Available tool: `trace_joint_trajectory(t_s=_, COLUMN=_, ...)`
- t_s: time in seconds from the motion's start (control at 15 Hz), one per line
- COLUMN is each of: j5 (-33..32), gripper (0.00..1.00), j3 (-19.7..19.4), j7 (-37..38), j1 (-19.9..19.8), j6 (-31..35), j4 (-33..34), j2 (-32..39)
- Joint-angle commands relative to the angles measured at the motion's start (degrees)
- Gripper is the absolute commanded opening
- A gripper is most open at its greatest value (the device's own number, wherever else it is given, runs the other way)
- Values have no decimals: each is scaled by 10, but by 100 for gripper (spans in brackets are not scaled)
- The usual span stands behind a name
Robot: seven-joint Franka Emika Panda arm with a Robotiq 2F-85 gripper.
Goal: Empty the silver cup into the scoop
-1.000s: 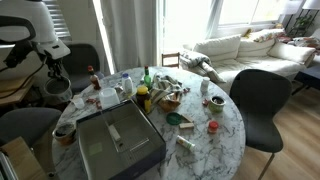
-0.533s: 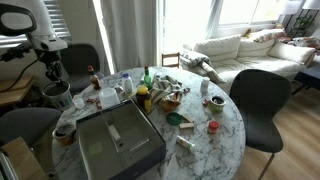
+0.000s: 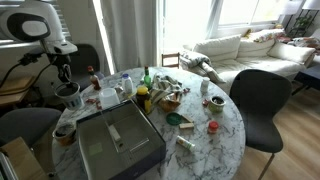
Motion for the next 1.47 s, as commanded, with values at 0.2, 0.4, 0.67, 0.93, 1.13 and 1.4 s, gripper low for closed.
trace_joint_trajectory(t_s=0.2, j5=-19, gripper=1, j3=-27, j7=28, j1=13, j6=52, j4=21, j2=85)
trace_joint_trajectory(t_s=0.4, j5=-21, gripper=1, j3=-35, j7=52, j1=19, j6=57, j4=34, j2=114)
trace_joint_trajectory(t_s=0.67, j5=-26, gripper=1, j3=-46, j7=83, j1=32, j6=46, j4=52, j2=146)
trace_joint_trajectory(t_s=0.93, j5=-26, gripper=36, j3=-58, j7=106, j1=45, j6=46, j4=63, j2=163)
trace_joint_trajectory(t_s=1.13, j5=-35, gripper=60, j3=-67, j7=121, j1=50, j6=37, j4=63, j2=155)
trace_joint_trajectory(t_s=1.4, j5=-65, gripper=89, j3=-80, j7=133, j1=47, j6=-1, j4=54, j2=115)
